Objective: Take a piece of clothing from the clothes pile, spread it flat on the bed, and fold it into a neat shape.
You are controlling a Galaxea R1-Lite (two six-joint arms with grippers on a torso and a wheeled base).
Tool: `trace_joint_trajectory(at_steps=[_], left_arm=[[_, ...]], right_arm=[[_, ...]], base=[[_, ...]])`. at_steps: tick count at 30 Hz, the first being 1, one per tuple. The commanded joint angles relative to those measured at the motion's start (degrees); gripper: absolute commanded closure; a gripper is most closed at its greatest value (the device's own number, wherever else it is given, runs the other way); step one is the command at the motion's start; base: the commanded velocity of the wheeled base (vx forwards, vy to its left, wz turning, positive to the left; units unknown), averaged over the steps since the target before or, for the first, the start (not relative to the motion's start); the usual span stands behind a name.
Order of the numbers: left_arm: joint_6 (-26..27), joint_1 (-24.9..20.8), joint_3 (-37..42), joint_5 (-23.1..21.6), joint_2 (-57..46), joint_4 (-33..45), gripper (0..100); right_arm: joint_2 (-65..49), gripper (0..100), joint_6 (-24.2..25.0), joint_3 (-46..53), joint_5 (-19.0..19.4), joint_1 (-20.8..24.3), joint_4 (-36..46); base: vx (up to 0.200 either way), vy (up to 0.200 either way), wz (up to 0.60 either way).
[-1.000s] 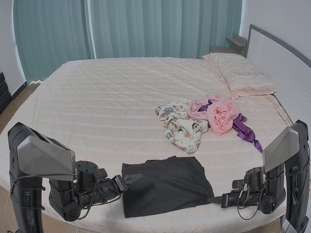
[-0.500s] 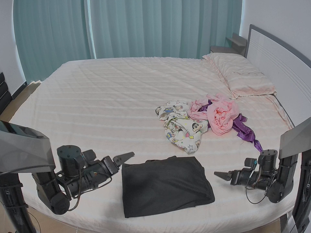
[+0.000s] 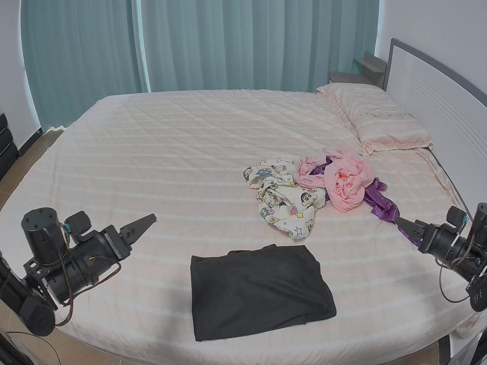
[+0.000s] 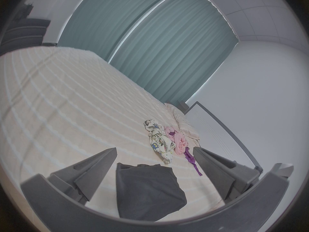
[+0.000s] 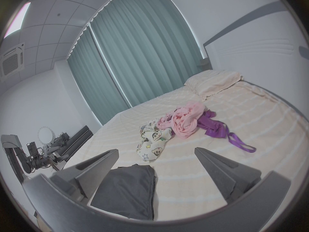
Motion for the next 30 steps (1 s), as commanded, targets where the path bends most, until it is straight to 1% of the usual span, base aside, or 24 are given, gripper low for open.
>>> trace_joint_trajectory(at_steps=[1,2,3,4,5,6,7,8,10,11,12,14,15,16,18,19,22,25,26,27,28,30], left_arm=[[6.1,1.9,10.7,3.7,-22.3,7.8,0],[6.2,1.9,10.7,5.7,-26.8,12.5,0],[6.6,1.9,10.7,6.5,-32.0,17.7,0],[6.6,1.9,10.7,6.5,-32.0,17.7,0],[8.3,1.8,10.6,6.6,-40.3,25.8,0],[8.5,1.8,10.5,6.6,-40.9,26.4,0],[11.5,2.0,9.8,7.4,-46.9,34.3,0],[12.7,2.1,9.5,8.0,-49.1,37.8,0],[16.3,2.1,9.0,11.7,-57.3,48.0,0],[16.7,2.1,9.0,12.1,-58.5,49.1,0],[17.5,2.1,8.9,13.0,-60.9,51.2,0],[18.7,2.1,8.9,14.3,-64.5,54.1,0],[18.7,2.1,8.9,14.3,-64.5,54.1,0],[20.1,2.2,9.1,16.5,-67.2,56.6,0],[20.2,2.2,9.1,16.9,-67.8,57.1,0],[21.7,2.2,9.0,18.4,-71.3,59.3,0],[26.6,2.3,9.9,20.2,-77.3,61.9,0],[33.3,2.3,10.7,21.7,-84.9,66.0,0],[33.8,2.3,10.7,21.7,-85.5,66.3,0],[36.5,2.2,10.7,22.1,-89.1,69.1,0],[38.8,2.5,10.7,22.4,-92.1,71.9,0],[38.0,2.7,10.7,24.5,-91.7,72.0,0]], right_arm=[[-31.5,0,-1.5,6.1,-0.6,-5.9,18.5],[-38.2,0,-1.8,6.1,-0.5,-6.3,26.0],[-44.9,0,-1.9,6.1,-0.4,-6.3,33.0],[-44.9,0,-1.9,6.1,-0.4,-6.3,33.0],[-55.1,0,-2.2,5.9,-0.2,-6.0,43.4],[-55.8,0,-2.3,5.9,-0.1,-6.0,44.2],[-63.8,0,-2.5,5.3,-0.2,-6.1,54.3],[-66.7,0,-2.8,4.9,-0.3,-6.2,58.3],[-76.8,0,-3.6,3.6,-0.3,-6.0,71.7],[-78.3,0,-3.6,3.5,-0.3,-5.9,73.2],[-81.7,0,-4.2,3.4,-0.3,-5.5,76.4],[-86.8,0,-5.9,3.4,-0.3,-4.0,80.6],[-86.8,0,-5.9,3.4,-0.3,-4.0,80.6],[-90.3,0,-7.0,3.2,-0.3,-2.0,82.5],[-90.8,0,-7.2,3.2,-0.3,-1.8,82.6],[-92.8,0,-8.0,2.8,-0.3,-1.3,83.1],[-93.5,0,-10.4,3.0,-1.2,-1.2,82.6],[-94.1,0,-12.1,3.0,-4.4,-0.9,82.5],[-94.2,0,-12.3,3.0,-4.6,-0.9,82.5],[-94.5,0,-13.9,3.1,-5.5,-0.8,82.5],[-95.8,0,-17.4,3.1,-5.6,-0.2,82.6],[-96.9,0,-21.0,3.3,-6.6,0.2,82.5]], base=[[0.0,0.0,0.0],[0.0,0.0,0.0],[0.0,0.0,0.0],[0.0,0.0,0.0],[0.0,0.0,0.0],[0.0,0.0,0.0],[0.0,0.0,0.0],[0.0,0.0,0.0],[0.0,0.0,0.0],[0.0,0.0,0.0],[0.0,0.0,0.0],[0.0,0.0,0.0],[0.0,0.0,0.0],[0.0,0.0,0.0],[0.0,0.0,0.0],[0.0,0.0,0.0],[0.0,0.0,0.0],[0.0,0.0,0.0],[0.0,0.0,0.0],[0.0,0.0,0.0],[0.0,0.0,0.0],[0.0,0.0,0.0]])
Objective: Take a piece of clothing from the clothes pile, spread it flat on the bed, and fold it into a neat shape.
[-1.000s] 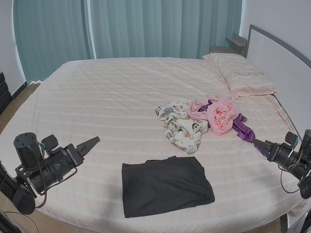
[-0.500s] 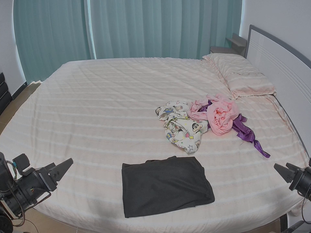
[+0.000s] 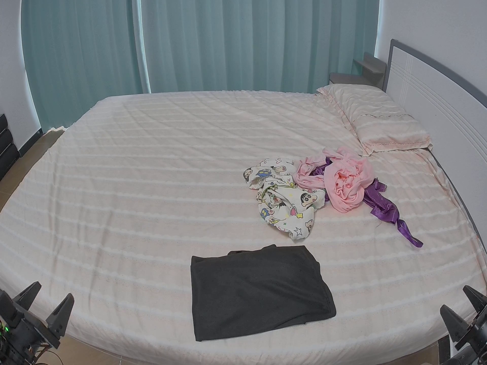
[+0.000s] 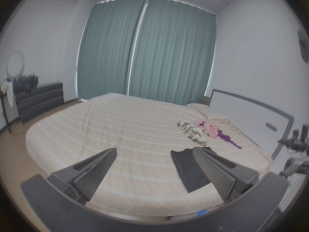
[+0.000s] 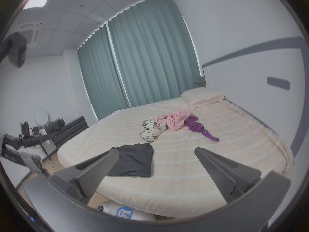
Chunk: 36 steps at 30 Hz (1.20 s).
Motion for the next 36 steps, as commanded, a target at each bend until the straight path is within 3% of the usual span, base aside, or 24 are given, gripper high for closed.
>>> trace_joint_trajectory(at_steps=[1,2,3,4,5,11,16,18,21,25,27,29,31,33,36], left_arm=[[10.9,0.6,1.4,7.9,-24.7,13.7,0],[10.9,0.6,1.4,8.1,-24.7,13.7,0],[11.1,0.6,1.4,9.5,-24.7,13.6,0],[11.1,0.6,1.4,9.5,-24.7,13.6,0],[11.3,0.6,1.5,13.5,-24.7,13.0,0],[13.5,1.2,1.4,17.7,-24.6,13.1,0],[16.4,8.7,1.4,19.2,-24.9,13.1,0],[16.7,10.6,1.4,17.5,-25.6,13.0,0],[16.7,12.1,1.5,10.6,-29.4,13.3,0],[16.3,12.2,1.5,10.1,-29.4,13.3,0],[16.0,12.2,1.5,7.7,-29.4,13.3,0],[14.9,12.2,1.5,0.6,-29.4,13.3,0],[13.4,12.2,1.5,-6.8,-29.4,13.6,0],[12.4,12.2,1.4,-10.7,-29.4,17.1,0],[10.3,12.2,1.4,-10.9,-29.4,17.1,0]], right_arm=[[-16.4,0,-12.1,0.1,-5.7,2.3,8.0],[-16.4,0,-12.3,0.0,-6.1,2.3,8.0],[-16.5,0,-13.2,0.0,-11.5,2.3,8.4],[-16.5,0,-13.2,0.0,-11.5,2.3,8.4],[-16.5,0,-13.7,0.0,-16.5,2.3,8.1],[-16.5,0,-12.8,-0.1,-19.2,2.3,8.5],[-15.5,0,-13.1,-0.3,-20.1,2.1,9.0],[-14.9,0,-13.1,-0.3,-20.0,1.9,9.0],[-16.1,0,-12.1,-0.3,-19.8,2.3,9.0],[-16.5,0,-9.4,0.0,-19.4,2.3,8.3],[-16.5,0,-9.1,0.0,-17.0,2.3,8.1],[-16.5,0,-9.2,0.1,-12.0,2.3,8.2],[-16.5,0,-9.4,0.0,-10.2,2.3,8.6],[-16.5,0,-9.5,0.0,-9.7,2.3,8.7],[-16.5,0,-8.9,0.1,-9.4,2.4,8.4]], base=[[0.0,0.0,0.0],[0.0,0.0,0.0],[0.0,0.0,0.0],[0.0,0.0,0.0],[0.0,0.0,0.0],[0.0,0.0,0.0],[0.0,0.0,0.0],[0.0,0.0,0.0],[0.0,0.0,0.0],[0.0,0.0,0.0],[0.0,0.0,0.0],[0.0,0.0,0.0],[0.0,0.0,0.0],[0.0,0.0,0.0],[0.0,0.0,0.0]])
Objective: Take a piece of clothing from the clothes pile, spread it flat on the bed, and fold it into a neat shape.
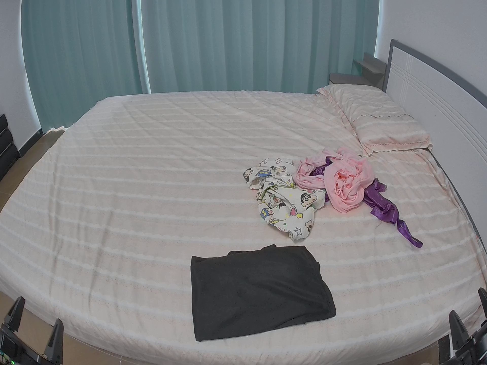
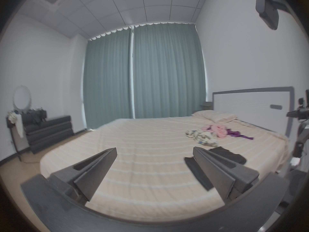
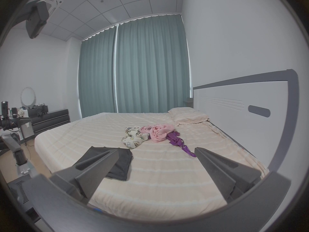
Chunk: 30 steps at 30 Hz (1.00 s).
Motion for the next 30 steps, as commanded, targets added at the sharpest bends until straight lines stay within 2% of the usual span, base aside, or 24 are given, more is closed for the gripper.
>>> trace_joint_trajectory(at_steps=[1,2,6,11,16,20,21,24,30], left_arm=[[-2.5,0.1,0.8,-2.9,-0.7,1.6,0],[-2.4,0.1,0.8,-2.9,-0.7,1.6,0],[-2.3,0.1,0.9,-2.9,-0.7,1.6,0],[-2.4,0.1,0.9,-2.8,-0.7,1.5,0],[-2.7,0.1,0.9,-2.8,-0.7,1.5,0],[-2.7,0.1,0.9,-2.8,-0.7,1.5,0],[-2.7,0.1,0.9,-2.8,-0.7,1.5,0],[-2.7,0.1,0.8,-2.8,-0.7,1.5,0],[-2.7,0.1,0.9,-2.8,-0.7,1.5,0]], right_arm=[[-0.5,0,0.7,0.1,2.1,0.0,-0.3],[-0.5,0,0.7,0.1,2.0,0.0,-0.3],[-0.5,0,0.9,0.1,-3.6,0.0,-0.5],[-0.5,0,0.5,0.1,-4.4,0.0,-0.4],[-0.5,0,-0.7,0.1,-11.4,0.0,-0.5],[-0.5,0,-1.0,0.1,-9.8,0.0,-0.5],[-0.5,0,-0.3,0.1,-7.8,0.0,-0.5],[-0.5,0,0.0,0.1,-5.5,0.0,-0.5],[-0.5,0,-3.4,0.4,-4.7,0.0,-1.2]], base=[[0.0,0.0,0.0],[0.0,0.0,0.0],[0.0,0.0,0.0],[0.0,0.0,0.0],[0.0,0.0,0.0],[0.0,0.0,0.0],[0.0,0.0,0.0],[0.0,0.0,0.0],[0.0,0.0,0.0]])
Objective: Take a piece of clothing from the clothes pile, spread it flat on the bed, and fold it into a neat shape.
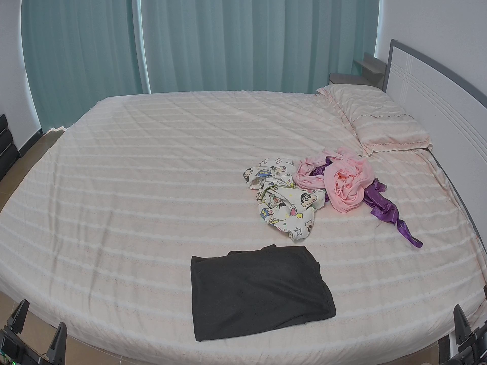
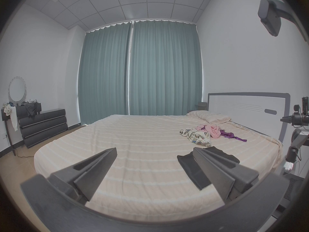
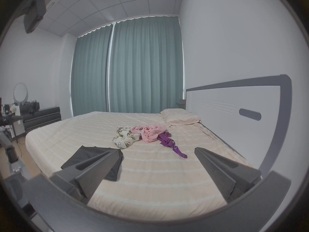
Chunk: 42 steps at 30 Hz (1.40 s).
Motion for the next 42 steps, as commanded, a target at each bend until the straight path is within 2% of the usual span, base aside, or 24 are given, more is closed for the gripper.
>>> trace_joint_trajectory(at_steps=[1,4,5,7,8,10,12,16,17,19,20,29,42], left_arm=[[0.0,0.0,0.9,0.0,-0.6,0.0,0],[0.0,0.0,0.9,0.0,-0.6,0.0,0],[0.0,0.0,0.9,0.0,-0.6,0.0,0],[0.0,0.0,0.9,0.0,-0.6,0.0,0],[0.0,0.0,0.9,0.0,-0.6,0.0,0],[0.0,0.0,0.9,0.0,-0.6,0.0,0],[0.0,0.0,0.9,0.0,-0.6,0.0,0],[0.0,0.0,0.9,0.0,-0.6,0.0,0],[0.0,0.0,0.9,0.0,-0.6,0.0,0],[0.0,0.0,0.9,0.0,-0.6,0.1,0],[0.0,0.0,0.9,0.0,-0.6,0.0,0],[0.0,0.0,0.9,-0.1,-0.6,0.0,0],[0.0,0.0,0.9,-0.1,-0.6,0.0,0]], right_arm=[[-0.6,0,-1.7,0.6,0.2,0.0,-1.8],[-0.6,0,-1.8,1.8,-0.4,0.0,-4.8],[-0.6,0,-2.2,1.9,-2.1,0.0,-5.1],[-0.6,0,-3.2,2.3,-2.9,0.0,-5.9],[-0.7,0,-7.2,2.5,-4.6,0.0,-6.8],[-0.7,0,-9.5,2.6,-3.0,0.0,-7.2],[-0.7,0,-7.6,2.6,1.6,0.1,-7.0],[-0.7,0,-2.9,2.6,4.5,0.0,-6.9],[-0.7,0,-2.7,2.6,4.5,0.0,-6.8],[0.0,0,1.2,1.6,2.2,0.1,1.1],[1.8,0,1.4,1.1,2.1,0.1,1.6],[-0.7,0,1.9,2.5,1.4,0.3,-2.8],[-0.7,0,1.5,2.6,1.5,0.3,-2.9]], base=[[0.0,0.0,0.0],[0.0,0.0,0.0],[0.0,0.0,0.0],[0.0,0.0,0.0],[0.0,0.0,0.0],[0.0,0.0,0.0],[0.0,0.0,0.0],[0.0,0.0,0.0],[0.0,0.0,0.0],[0.0,0.0,0.0],[0.0,0.0,0.0],[0.0,0.0,0.0],[0.0,0.0,0.0]])
